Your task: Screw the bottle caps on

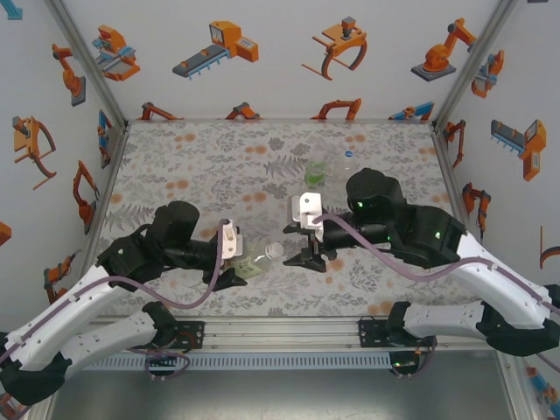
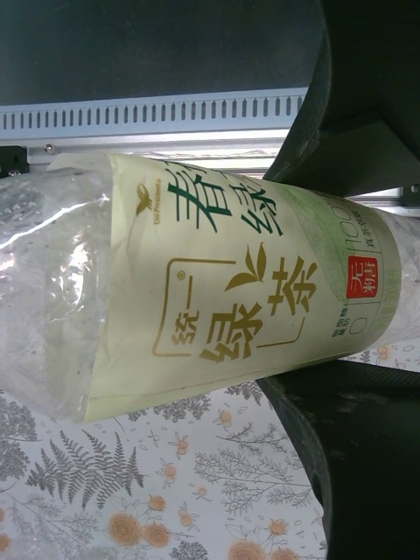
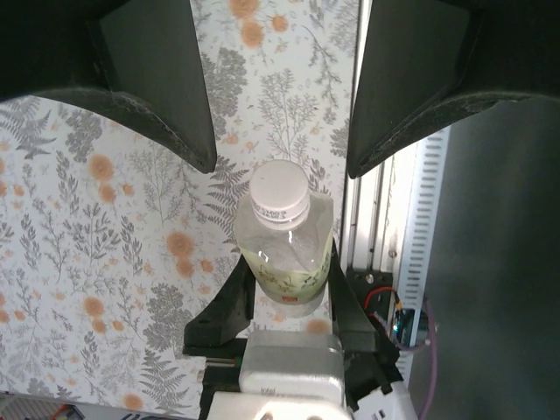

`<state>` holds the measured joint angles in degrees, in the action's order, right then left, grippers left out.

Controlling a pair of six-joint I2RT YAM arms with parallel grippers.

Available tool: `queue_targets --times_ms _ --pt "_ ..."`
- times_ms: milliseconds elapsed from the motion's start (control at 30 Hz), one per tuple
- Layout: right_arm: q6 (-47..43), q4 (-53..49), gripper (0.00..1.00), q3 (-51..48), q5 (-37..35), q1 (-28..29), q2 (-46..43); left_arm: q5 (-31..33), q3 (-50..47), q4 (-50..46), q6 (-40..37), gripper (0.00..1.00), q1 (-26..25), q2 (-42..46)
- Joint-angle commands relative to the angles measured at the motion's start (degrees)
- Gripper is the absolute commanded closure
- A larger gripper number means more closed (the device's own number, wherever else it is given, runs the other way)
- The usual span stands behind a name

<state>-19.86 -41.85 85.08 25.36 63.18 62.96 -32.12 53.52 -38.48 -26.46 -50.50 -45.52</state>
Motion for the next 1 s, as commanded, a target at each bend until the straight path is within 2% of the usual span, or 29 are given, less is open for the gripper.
queue_targets --times_ms 0,333,967 --pt "-6.5 -1.2 0.44 2.3 4.0 0.0 0.4 -2.0 0.4 0.9 0.4 1.0 0.1 1.5" --pt "-6.8 2.0 0.47 0.9 10.1 0.1 0.9 -2.3 0.9 -0.4 0.1 1.0 0.1 2.8" --pt "-6.6 4.6 0.55 0.7 8.0 0.1 4.3 -2.1 1.0 -0.8 -0.1 1.0 0.1 2.7"
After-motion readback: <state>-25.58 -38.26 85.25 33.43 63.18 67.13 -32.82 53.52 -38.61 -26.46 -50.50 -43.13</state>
